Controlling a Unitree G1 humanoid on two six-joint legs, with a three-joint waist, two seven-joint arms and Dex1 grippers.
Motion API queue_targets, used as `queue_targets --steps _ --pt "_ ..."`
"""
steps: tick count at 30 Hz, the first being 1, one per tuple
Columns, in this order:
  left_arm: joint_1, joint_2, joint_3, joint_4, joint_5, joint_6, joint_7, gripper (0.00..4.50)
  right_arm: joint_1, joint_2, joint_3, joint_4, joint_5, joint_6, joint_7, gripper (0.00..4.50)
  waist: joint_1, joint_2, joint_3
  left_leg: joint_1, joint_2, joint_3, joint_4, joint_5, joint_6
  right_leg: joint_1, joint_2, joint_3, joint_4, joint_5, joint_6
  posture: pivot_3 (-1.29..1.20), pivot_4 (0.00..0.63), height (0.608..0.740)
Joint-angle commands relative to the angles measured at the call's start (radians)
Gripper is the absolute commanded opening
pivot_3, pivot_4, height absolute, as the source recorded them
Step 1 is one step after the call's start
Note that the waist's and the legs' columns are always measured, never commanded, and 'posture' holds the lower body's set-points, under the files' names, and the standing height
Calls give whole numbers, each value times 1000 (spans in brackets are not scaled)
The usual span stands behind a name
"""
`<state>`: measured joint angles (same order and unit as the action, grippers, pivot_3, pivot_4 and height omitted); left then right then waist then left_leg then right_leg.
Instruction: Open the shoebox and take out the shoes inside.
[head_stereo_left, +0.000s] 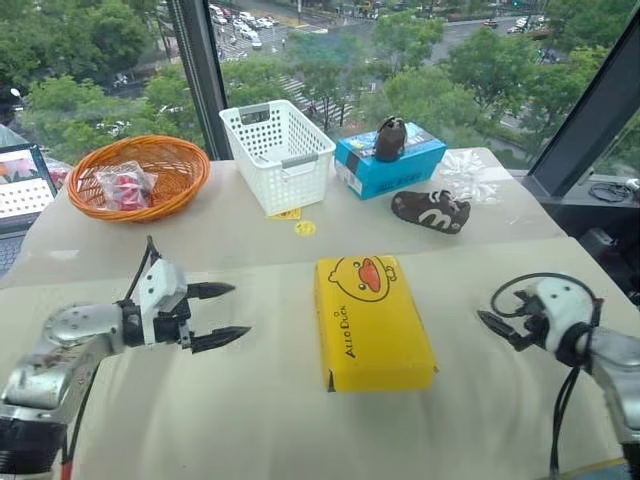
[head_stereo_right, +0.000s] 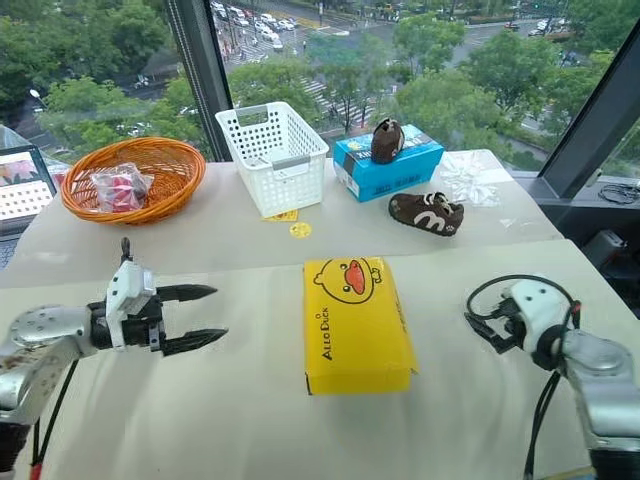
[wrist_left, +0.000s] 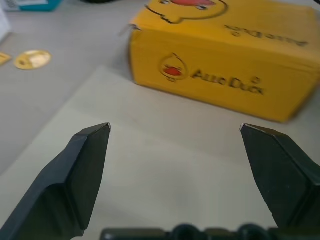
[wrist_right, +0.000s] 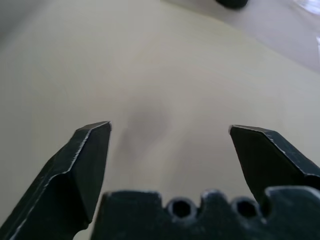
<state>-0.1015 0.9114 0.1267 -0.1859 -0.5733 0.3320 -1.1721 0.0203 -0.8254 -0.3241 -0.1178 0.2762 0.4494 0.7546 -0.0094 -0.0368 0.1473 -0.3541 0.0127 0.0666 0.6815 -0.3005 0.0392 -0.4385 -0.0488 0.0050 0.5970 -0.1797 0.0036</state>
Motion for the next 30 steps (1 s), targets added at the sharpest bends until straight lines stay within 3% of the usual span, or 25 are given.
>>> queue_targets --steps 1,4,8,14,17,24,30 --pt "-21 -5 -11 -35 -22 10 -42 4487 40 -52 -36 5 19 -34 87 4240 5 0 0 0 0 0 1 0 0 0 0 0 0 0 1 0 150 736" --pt "-40 -22 -31 -28 -7 2 -56 4500 31 -60 -14 42 7 -57 104 3551 7 0 0 0 0 2 2 0 0 0 1 2 0 0 1 0 150 736" --pt "-59 -38 -65 -7 24 -29 -89 3404 3 -54 47 52 -5 -100 154 2120 3 0 0 1 1 4 2 0 0 0 2 5 1 0 1 0 150 736" --pt "-104 -71 -126 41 74 -65 -126 1151 -80 -45 156 126 -61 -166 184 32 -1 0 0 1 1 4 2 0 0 -1 3 6 3 0 1 0 150 736" --pt "-167 -112 -184 89 110 -77 -142 76 -160 -29 263 166 -118 -185 205 0 -1 0 0 1 1 5 3 0 0 -1 3 6 3 0 0 0 150 736" --pt "-325 -206 -296 188 159 -76 -191 76 -301 21 450 173 -201 -207 266 0 -7 -2 0 1 1 5 5 0 0 -1 5 7 7 3 -4 0 150 736" --pt "-360 -277 -353 192 189 -81 -191 76 -396 79 535 141 -239 -201 294 0 -16 -2 0 2 1 6 6 0 0 -1 5 9 12 2 -4 0 150 736"
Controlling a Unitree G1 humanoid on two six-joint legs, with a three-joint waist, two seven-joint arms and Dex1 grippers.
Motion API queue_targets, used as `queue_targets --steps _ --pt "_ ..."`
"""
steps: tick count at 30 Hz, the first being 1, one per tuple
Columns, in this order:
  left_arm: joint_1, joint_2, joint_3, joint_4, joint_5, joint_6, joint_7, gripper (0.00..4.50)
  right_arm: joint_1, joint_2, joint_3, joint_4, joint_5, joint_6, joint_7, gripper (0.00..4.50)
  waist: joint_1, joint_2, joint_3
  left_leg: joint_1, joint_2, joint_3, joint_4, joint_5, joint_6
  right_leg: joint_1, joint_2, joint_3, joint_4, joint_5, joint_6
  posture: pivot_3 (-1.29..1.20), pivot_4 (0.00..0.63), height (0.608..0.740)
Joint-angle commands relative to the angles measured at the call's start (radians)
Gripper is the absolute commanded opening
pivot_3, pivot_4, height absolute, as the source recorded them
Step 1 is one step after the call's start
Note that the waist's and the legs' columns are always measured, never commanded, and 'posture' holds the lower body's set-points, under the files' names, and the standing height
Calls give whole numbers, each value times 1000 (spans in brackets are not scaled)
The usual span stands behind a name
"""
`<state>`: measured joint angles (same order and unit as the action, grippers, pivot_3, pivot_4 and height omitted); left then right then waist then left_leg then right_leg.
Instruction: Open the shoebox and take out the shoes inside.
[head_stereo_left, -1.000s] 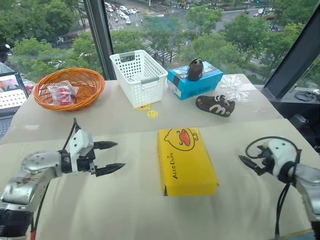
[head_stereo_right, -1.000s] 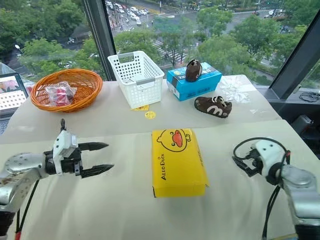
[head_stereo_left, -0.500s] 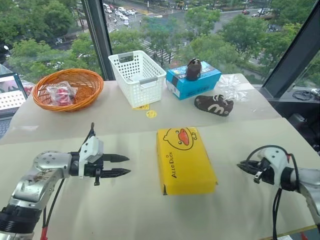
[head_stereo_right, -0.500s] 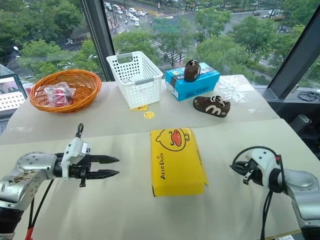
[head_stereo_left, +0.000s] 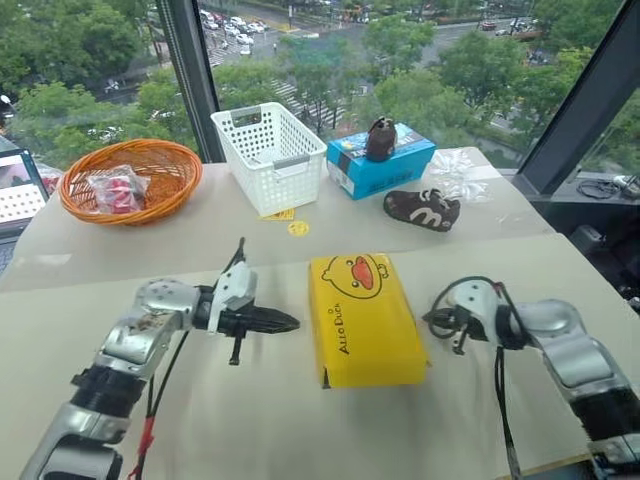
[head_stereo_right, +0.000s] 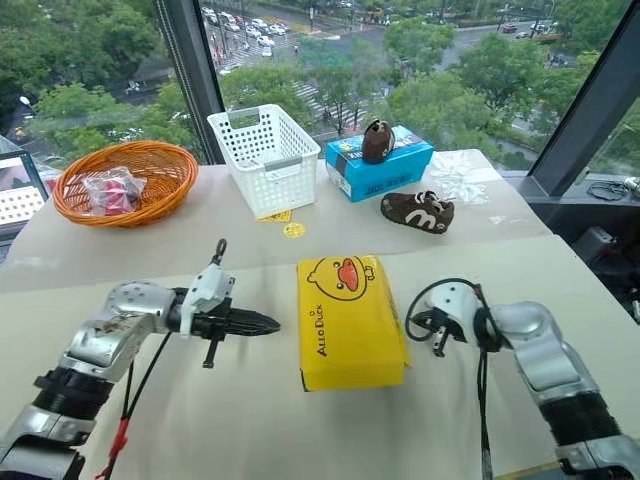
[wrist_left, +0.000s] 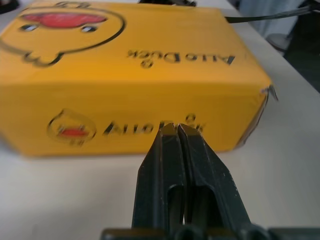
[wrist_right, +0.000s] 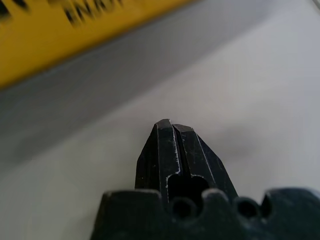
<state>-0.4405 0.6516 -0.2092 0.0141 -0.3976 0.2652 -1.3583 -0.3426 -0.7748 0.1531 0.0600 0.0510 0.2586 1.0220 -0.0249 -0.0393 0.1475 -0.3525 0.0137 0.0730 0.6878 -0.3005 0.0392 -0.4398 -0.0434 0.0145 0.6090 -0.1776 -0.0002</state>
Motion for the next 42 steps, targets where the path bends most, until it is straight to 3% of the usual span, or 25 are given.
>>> queue_targets --steps 1,7,15,20,33,42 --pt "-23 -22 -21 1 23 -19 -4 76 -51 37 73 -44 -23 -6 30 0 -1 0 0 0 0 0 1 0 0 0 0 0 1 0 0 0 150 736" --pt "-28 -23 -9 38 55 -39 -1 76 -149 120 150 -112 -29 33 53 0 3 0 0 0 1 0 7 0 0 -3 1 -1 4 0 0 0 150 736" --pt "49 121 94 -13 34 -1 -19 76 -296 305 265 -81 -72 44 60 0 -12 0 1 -3 2 0 7 0 0 -8 0 -1 6 2 -5 0 150 736" --pt "140 210 199 -65 6 32 -12 76 -346 384 295 -46 -78 30 70 0 -15 0 1 -17 1 0 11 0 0 -21 -1 -1 13 3 -6 0 150 736" --pt "316 225 397 -99 -39 44 81 76 -341 361 267 -13 -74 -3 123 0 2 1 1 -16 1 -1 11 0 -1 -22 -2 -2 15 2 -7 0 150 736" --pt "623 254 723 -253 -265 246 79 76 -339 369 249 17 -66 -11 104 0 -3 1 2 -16 1 -1 11 0 -1 -23 -3 -3 16 2 -8 0 150 736"
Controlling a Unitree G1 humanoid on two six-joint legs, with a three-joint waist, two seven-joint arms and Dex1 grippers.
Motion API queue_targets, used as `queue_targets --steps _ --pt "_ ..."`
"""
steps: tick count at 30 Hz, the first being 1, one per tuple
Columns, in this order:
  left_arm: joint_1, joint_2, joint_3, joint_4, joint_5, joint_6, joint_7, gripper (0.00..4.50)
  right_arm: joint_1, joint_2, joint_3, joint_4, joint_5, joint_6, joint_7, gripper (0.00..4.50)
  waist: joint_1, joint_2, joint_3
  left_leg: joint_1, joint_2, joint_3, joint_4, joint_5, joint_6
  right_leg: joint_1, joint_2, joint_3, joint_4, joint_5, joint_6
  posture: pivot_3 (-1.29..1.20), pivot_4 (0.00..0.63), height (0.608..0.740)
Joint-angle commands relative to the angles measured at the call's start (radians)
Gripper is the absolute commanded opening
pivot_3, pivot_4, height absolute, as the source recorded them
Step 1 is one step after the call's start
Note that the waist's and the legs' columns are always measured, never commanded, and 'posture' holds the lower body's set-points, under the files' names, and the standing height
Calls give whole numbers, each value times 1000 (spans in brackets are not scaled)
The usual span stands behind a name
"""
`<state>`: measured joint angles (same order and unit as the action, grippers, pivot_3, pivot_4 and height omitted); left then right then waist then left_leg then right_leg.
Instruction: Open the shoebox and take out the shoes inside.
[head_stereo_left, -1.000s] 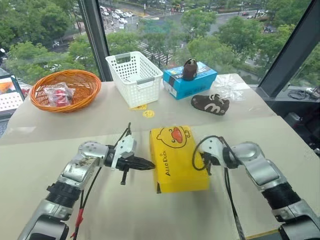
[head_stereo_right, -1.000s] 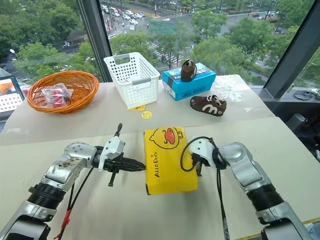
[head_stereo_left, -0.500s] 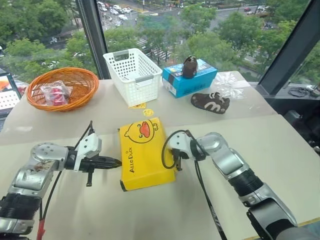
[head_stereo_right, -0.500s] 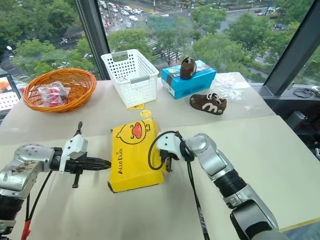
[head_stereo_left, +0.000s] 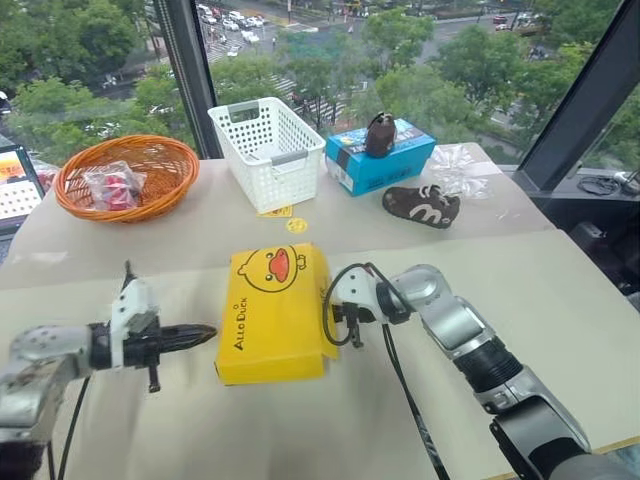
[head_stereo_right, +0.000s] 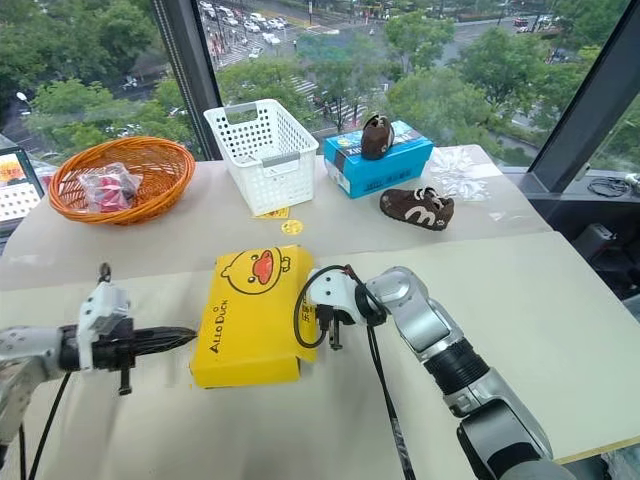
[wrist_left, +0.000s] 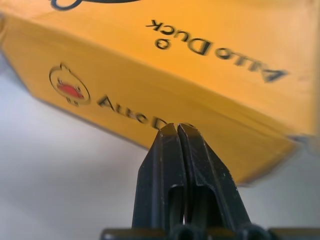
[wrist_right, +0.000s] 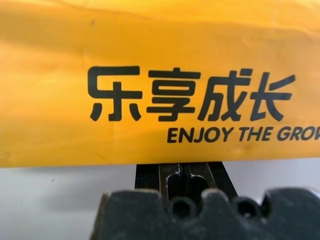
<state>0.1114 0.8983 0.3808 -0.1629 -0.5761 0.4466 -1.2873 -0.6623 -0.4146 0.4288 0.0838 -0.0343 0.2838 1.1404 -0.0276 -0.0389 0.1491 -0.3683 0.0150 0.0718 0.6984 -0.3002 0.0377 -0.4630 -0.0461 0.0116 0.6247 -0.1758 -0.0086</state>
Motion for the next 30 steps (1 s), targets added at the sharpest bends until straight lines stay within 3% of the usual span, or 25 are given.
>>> queue_targets --steps 1,13,24,30 --pt "102 0 158 -99 -103 81 17 76 -20 10 -30 -4 22 -38 -16 0 0 0 0 0 0 0 0 0 0 0 0 0 0 0 0 0 150 736" --pt "479 -212 448 -327 -245 122 129 76 -65 6 -98 7 120 -8 32 0 4 0 0 1 0 0 -1 1 -3 1 -1 -1 0 -2 -3 0 150 736" --pt "584 -288 513 -453 -354 105 209 76 -208 40 -144 -52 315 114 143 0 10 0 1 5 1 0 -1 2 -3 3 1 -1 1 -6 -7 0 150 736" --pt "650 -311 540 -534 -379 87 225 76 -340 140 -138 -10 357 115 130 0 5 0 1 5 1 0 -3 1 -3 3 0 -1 0 -5 -8 0 150 736"
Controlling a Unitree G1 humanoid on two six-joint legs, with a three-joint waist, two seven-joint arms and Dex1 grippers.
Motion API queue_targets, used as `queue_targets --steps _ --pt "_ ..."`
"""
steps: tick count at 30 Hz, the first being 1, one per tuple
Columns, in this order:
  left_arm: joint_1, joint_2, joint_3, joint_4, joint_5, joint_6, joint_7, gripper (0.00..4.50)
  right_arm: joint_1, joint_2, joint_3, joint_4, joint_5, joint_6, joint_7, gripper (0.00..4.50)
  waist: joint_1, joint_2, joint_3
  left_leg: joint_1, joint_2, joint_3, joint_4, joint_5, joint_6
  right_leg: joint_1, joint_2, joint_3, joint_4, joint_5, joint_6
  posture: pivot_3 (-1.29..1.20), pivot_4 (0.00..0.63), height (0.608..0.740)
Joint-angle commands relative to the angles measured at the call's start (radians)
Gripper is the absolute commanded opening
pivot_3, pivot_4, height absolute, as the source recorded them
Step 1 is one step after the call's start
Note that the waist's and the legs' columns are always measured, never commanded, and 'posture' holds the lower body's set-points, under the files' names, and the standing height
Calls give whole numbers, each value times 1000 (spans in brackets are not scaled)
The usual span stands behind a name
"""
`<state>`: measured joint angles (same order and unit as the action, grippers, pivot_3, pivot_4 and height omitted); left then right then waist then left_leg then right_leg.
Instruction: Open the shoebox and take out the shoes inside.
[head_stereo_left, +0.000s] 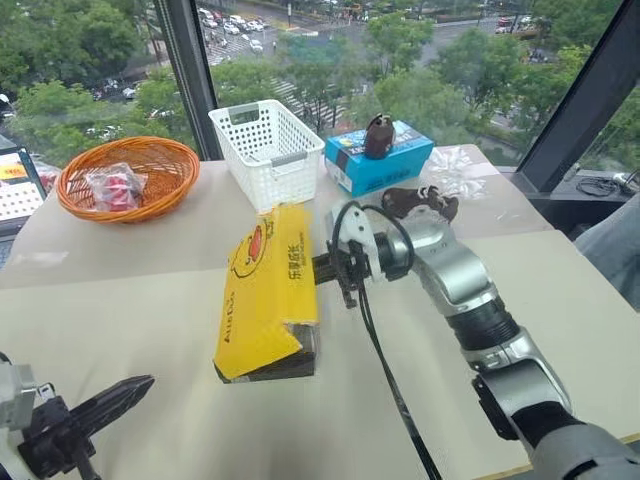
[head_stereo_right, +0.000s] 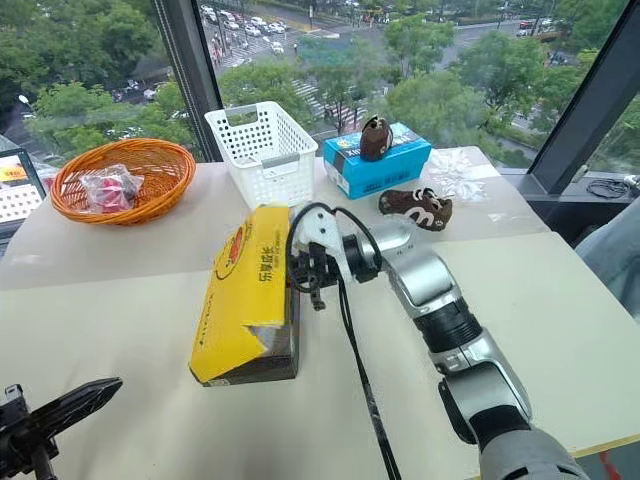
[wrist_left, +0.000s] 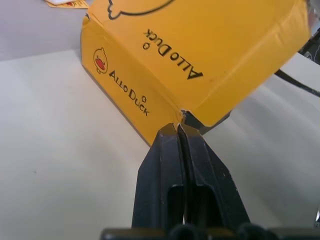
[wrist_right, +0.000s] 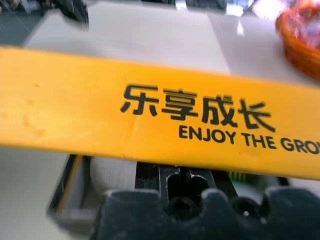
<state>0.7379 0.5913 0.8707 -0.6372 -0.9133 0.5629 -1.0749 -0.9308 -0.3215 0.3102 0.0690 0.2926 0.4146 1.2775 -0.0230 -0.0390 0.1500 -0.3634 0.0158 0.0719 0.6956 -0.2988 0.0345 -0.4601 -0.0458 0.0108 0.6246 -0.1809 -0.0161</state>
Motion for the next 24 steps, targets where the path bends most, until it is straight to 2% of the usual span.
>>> queue_targets --steps 1,7,11,14,17,19,24 --pt "29 -4 62 -69 -51 -31 19 76 -96 71 -18 22 31 -24 -12 0 0 0 0 0 0 0 0 0 0 0 0 0 0 0 0 0 150 736" --pt "91 -2 167 -122 -120 -42 38 76 -230 235 13 213 -18 -151 -18 0 -14 1 1 1 1 0 -1 0 -1 0 0 -1 1 -1 -2 0 150 736" --pt "158 -11 237 -226 -204 -46 86 76 -321 405 58 500 -106 -318 -76 0 -21 0 4 1 1 0 -1 0 -2 0 0 -1 1 -2 -4 0 150 736" --pt "200 -6 276 -271 -250 -55 115 76 -357 486 75 680 -175 -424 -115 0 -24 0 4 1 1 -1 -2 0 -3 0 -1 -1 1 -2 -4 0 150 736" --pt "243 0 320 -296 -289 -66 126 76 -369 522 98 806 -228 -499 -146 0 -15 0 4 0 0 -4 -1 0 -3 1 -3 -6 -1 -3 -5 0 150 736" --pt "308 -5 392 -308 -310 -76 98 76 -364 539 111 882 -266 -544 -171 0 -20 -1 4 -3 -1 -4 -1 0 -3 -1 -8 -8 -2 -4 -6 0 150 736" --pt "441 -41 494 -316 -355 -112 30 76 -362 542 96 961 -300 -600 -176 0 -32 -2 6 -7 -1 -4 -2 0 -4 -5 -8 -9 -1 -5 -7 0 150 736"
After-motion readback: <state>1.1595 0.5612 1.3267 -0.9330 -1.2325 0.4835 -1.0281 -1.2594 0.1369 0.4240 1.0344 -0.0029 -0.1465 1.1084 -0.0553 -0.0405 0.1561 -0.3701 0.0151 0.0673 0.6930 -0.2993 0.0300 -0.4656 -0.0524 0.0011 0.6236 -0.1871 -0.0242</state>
